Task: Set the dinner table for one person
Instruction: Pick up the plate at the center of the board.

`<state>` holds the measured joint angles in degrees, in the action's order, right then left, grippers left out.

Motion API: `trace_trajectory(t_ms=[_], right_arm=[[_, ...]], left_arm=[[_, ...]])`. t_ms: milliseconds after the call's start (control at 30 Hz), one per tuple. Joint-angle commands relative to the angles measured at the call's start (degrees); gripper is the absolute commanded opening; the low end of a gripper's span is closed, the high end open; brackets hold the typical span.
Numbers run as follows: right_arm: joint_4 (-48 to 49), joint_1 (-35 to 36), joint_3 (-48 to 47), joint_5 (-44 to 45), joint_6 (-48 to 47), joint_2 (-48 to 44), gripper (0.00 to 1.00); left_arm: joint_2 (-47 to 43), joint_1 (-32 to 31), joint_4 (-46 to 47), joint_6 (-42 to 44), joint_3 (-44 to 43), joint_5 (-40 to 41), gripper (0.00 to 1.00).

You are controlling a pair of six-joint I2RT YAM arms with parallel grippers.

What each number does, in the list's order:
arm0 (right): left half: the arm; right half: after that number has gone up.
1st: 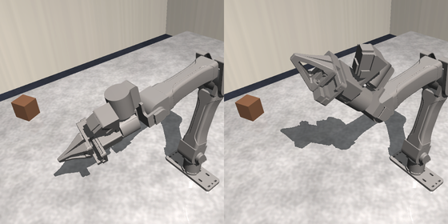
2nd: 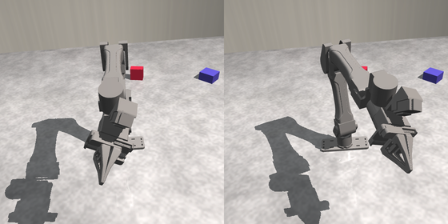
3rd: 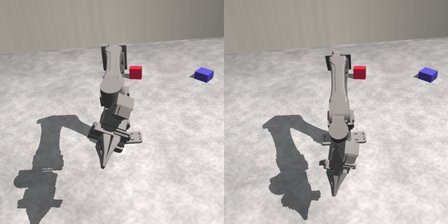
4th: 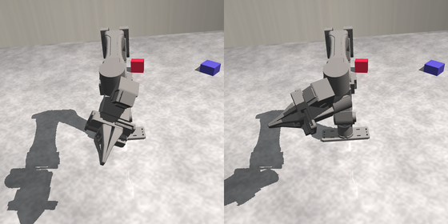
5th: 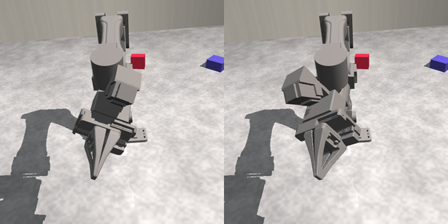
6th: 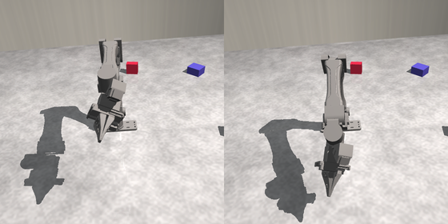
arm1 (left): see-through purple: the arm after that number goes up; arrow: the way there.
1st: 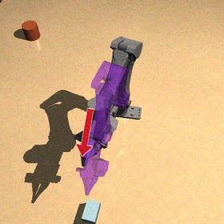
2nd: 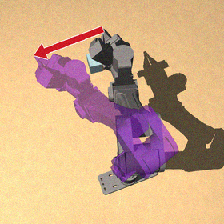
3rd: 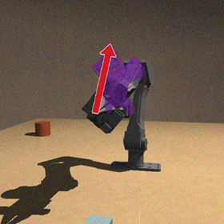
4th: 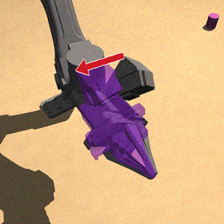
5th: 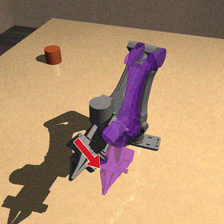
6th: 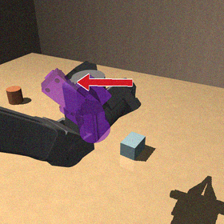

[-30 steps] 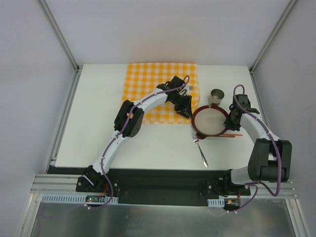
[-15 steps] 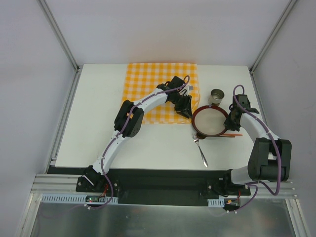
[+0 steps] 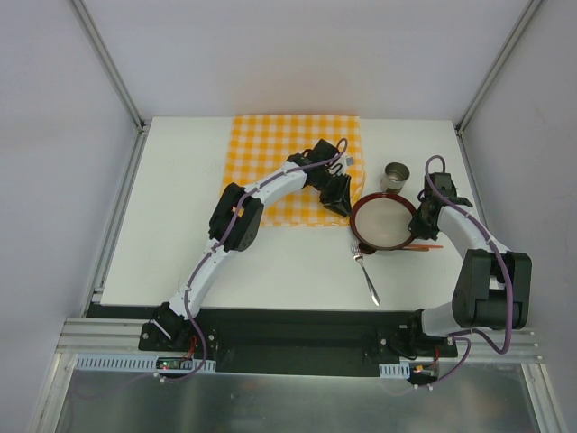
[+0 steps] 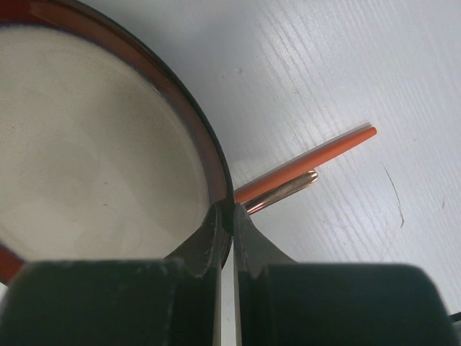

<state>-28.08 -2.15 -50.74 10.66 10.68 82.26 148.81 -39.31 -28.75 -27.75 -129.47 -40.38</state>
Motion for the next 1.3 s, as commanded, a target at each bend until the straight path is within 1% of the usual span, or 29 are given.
trace_trajectory(t_ms=[0,500,767,800,867,933,1033,1267], right_arm=[[-1.4,0.5,-0.6,0.2,-1.3,0.5,0.01],[-0.7,0.5,-0.5,-0.2,-1.4,1.5,0.01],[-1.0,0.5,0.0,0.5,-1.5,0.7,0.01],[-1.1,0.5,0.0,0.5,-1.5,0.6,0.01],[-1.1,0.5,0.1,0.4,-1.4,0.5,0.01],[-1.1,0.5,0.1,0.3,-1.5,0.4,0.01],[-1.2,0.5,0.2,0.2,-1.6,0.0,0.01],[-1.4,0.5,0.4,0.3,-1.6,-0.6,0.01]], left_arm=[[-5.1,-1.1,0.3,-0.2,0.3,-0.7,0.26],[-6.3,-2.1,0.3,0.1,-0.1,-0.2,0.25],[-3.7,-2.2,0.3,-0.6,-1.9,-0.8,0.25],[-3.4,-2.2,0.3,-0.6,-2.2,-0.9,0.21],[-2.5,-2.3,0.3,-0.7,-2.9,-1.5,0.18],[-2.0,-2.2,0.3,-0.7,-3.2,-1.7,0.19],[-1.3,-2.2,0.3,-0.4,-3.0,-2.1,0.22],[0.2,-2.2,2.4,-2.0,-3.1,-4.5,0.22]])
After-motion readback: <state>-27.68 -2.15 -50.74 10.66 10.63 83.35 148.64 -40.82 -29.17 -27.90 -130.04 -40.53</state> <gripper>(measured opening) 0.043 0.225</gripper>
